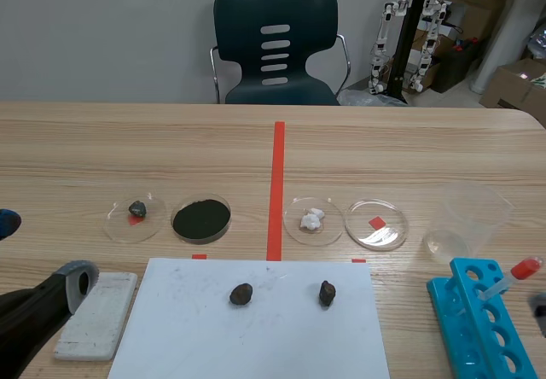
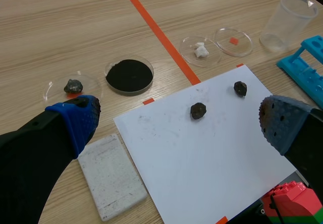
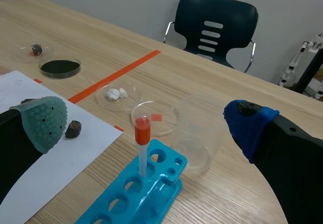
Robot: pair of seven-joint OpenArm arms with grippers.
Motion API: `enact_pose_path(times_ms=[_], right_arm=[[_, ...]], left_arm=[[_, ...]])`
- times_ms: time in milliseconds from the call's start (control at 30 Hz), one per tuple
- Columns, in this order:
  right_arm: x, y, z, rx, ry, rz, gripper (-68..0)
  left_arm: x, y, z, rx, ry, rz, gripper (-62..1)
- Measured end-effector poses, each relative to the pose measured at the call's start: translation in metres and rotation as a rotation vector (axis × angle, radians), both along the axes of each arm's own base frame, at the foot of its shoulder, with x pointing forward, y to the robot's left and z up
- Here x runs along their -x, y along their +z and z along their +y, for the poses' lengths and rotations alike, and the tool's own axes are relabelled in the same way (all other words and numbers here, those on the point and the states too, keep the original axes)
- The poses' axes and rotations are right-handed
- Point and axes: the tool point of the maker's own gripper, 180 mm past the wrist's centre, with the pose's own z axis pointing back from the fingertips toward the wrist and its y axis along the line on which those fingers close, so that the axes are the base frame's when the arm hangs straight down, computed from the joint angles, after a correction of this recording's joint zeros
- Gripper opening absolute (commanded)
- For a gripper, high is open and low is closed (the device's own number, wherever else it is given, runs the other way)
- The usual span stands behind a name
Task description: Pick up the dropper by the top with the right hand
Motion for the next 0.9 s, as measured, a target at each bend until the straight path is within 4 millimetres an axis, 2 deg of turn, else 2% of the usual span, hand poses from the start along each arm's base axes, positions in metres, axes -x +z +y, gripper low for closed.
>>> enact_pose_path(times_ms=[233,367,600,733,800,900], right_arm=[[-0.012,-0.006,0.008,-0.051,0.014,-0.034,0.4],[-0.016,-0.017,0.012,-0.070,0.007,-0.024,0.4],[-0.014,-0.037,0.015,-0.075,-0.003,0.020,0.4],[-0.013,-0.041,0.019,-0.087,0.005,0.026,0.4],[-0.013,-0.041,0.019,-0.089,0.006,0.024,-1.2],[-0.014,-0.040,0.019,-0.086,0.005,0.019,-7.2]], left_arm=[[0.000,0.000,0.000,0.000,0.000,0.000,1.4],[0.000,0.000,0.000,0.000,0.000,0.000,1.4],[0.000,0.000,0.000,0.000,0.000,0.000,1.4],[0.000,0.000,0.000,0.000,0.000,0.000,1.4],[0.000,0.000,0.000,0.000,0.000,0.000,1.4],[0.000,0.000,0.000,0.000,0.000,0.000,1.4]])
